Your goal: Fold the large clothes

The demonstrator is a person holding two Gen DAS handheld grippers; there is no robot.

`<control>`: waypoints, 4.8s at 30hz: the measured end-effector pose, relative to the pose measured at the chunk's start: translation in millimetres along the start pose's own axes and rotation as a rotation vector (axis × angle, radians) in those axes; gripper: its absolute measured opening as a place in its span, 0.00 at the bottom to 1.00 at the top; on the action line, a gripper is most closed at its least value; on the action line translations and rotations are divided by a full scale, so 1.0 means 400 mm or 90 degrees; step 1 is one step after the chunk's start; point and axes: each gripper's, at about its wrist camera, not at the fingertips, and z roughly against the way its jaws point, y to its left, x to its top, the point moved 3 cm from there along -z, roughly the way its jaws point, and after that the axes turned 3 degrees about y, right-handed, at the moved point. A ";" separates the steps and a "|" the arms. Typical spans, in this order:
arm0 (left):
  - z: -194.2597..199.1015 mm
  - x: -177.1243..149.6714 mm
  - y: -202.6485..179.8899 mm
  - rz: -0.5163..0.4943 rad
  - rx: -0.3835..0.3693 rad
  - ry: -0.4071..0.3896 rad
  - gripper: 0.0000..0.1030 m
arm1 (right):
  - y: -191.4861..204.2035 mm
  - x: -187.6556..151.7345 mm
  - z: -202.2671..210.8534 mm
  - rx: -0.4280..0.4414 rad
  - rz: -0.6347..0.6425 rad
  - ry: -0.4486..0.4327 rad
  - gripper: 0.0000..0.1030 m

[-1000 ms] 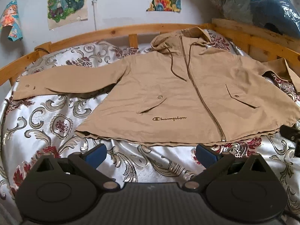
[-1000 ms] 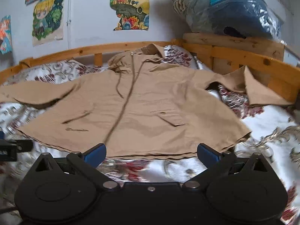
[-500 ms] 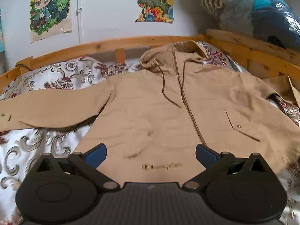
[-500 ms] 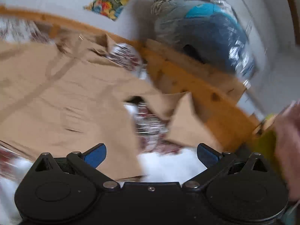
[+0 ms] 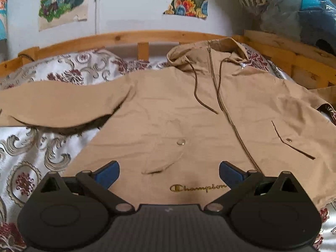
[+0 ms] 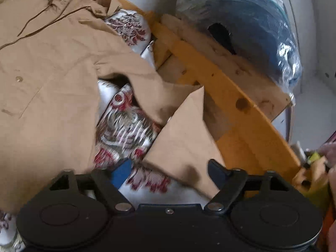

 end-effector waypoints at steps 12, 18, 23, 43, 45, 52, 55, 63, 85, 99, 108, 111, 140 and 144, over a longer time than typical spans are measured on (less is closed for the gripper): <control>0.022 0.017 0.019 -0.004 0.025 0.031 0.99 | -0.127 0.142 0.057 0.026 -0.067 0.036 0.03; 0.042 0.039 0.032 0.019 0.005 0.020 0.99 | -0.188 0.373 0.206 0.156 -0.155 -0.024 0.02; 0.062 0.056 0.046 0.047 -0.032 0.008 0.99 | -0.141 0.613 0.310 0.294 -0.161 -0.083 0.02; -0.044 0.076 0.122 0.050 0.010 -0.020 0.99 | 0.267 0.808 0.232 0.532 -0.057 -0.099 0.70; -0.070 0.083 0.136 0.057 0.031 -0.008 0.99 | 0.219 0.747 0.155 0.457 -0.074 -0.081 0.77; -0.139 0.062 0.167 0.073 0.046 0.056 0.99 | 0.090 0.469 -0.157 0.319 -0.237 0.095 0.76; -0.152 0.050 0.166 0.066 0.047 0.069 0.99 | 0.075 0.403 -0.229 0.348 -0.355 0.129 0.75; -0.173 0.038 0.165 0.052 0.053 0.084 0.99 | 0.137 0.401 -0.256 0.382 -0.356 0.145 0.39; -0.066 0.125 0.315 0.173 0.165 0.010 0.99 | 0.182 0.386 -0.099 0.253 -0.199 0.021 0.55; 0.047 0.117 0.778 0.527 0.337 -0.092 0.84 | 0.237 0.348 0.160 0.406 -0.187 -0.063 0.83; 0.034 0.080 0.864 0.621 0.358 -0.144 0.25 | 0.318 0.341 0.259 0.469 -0.119 -0.087 0.84; 0.043 0.081 0.858 0.619 0.341 -0.183 0.10 | 0.333 0.340 0.281 0.479 -0.094 -0.103 0.85; -0.041 0.344 -0.207 0.027 -0.321 -0.195 0.04 | 0.077 0.111 0.211 0.370 -0.228 -0.099 0.87; -0.144 0.234 -0.271 0.016 -0.362 -0.019 0.11 | 0.052 0.056 0.193 0.355 -0.253 -0.073 0.87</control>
